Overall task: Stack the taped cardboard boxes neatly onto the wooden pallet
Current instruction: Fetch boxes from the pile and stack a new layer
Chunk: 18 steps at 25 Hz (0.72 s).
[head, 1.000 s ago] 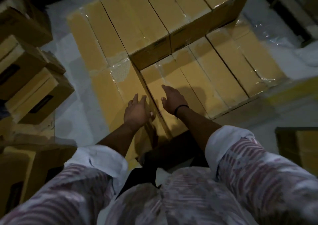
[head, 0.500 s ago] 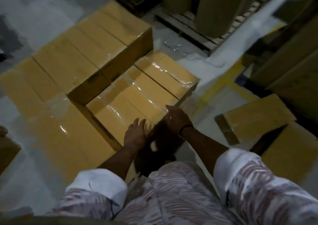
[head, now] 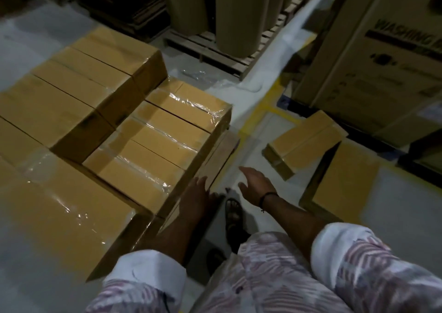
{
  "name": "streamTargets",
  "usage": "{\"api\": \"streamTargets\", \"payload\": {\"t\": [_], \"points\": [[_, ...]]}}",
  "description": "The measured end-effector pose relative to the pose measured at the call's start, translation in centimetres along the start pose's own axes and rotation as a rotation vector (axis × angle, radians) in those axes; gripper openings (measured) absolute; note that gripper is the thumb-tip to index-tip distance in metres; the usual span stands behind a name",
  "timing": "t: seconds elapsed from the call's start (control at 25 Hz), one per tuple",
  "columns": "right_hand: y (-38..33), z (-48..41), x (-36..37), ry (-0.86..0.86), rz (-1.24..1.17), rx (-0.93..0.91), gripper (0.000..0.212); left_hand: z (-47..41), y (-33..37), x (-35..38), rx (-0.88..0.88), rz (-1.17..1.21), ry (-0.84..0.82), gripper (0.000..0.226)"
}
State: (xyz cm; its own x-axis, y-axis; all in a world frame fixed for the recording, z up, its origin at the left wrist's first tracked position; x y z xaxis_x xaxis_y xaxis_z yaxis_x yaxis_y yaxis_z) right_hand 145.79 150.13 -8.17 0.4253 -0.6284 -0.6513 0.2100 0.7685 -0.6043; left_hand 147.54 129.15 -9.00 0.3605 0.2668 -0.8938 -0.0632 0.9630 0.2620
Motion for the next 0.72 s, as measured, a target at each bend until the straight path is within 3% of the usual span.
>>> {"api": "streamTargets", "payload": {"t": [0.12,0.4,0.72], "points": [[3.0,1.7,-1.0,0.058,-0.029,0.036,0.062,1.8,1.3,2.3,0.004,-0.008,-0.093,0.071],[7.5,1.8,-6.0,0.149,-0.103,0.085,0.062,-1.3,7.5,1.3,0.127,-0.080,-0.103,0.067],[17.9,0.4,-16.2,0.237,-0.127,0.171,0.059,-8.7,21.4,2.5,0.193,-0.167,-0.130,0.072]]}}
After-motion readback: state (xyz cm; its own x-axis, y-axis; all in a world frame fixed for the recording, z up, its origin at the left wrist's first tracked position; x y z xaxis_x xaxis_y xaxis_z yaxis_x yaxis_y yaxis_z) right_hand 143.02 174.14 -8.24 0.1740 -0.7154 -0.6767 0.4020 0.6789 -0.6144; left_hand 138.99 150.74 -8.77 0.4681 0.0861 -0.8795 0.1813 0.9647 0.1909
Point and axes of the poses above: each hand's wrist, its own z-axis away from the middle knuckle, its own x-axis out of the palm, y = z × x, the point moved 7 cm from there along -z, towards the middle knuckle, and after that the axes turned 13 degrees about -z, right-handed, at the moved point
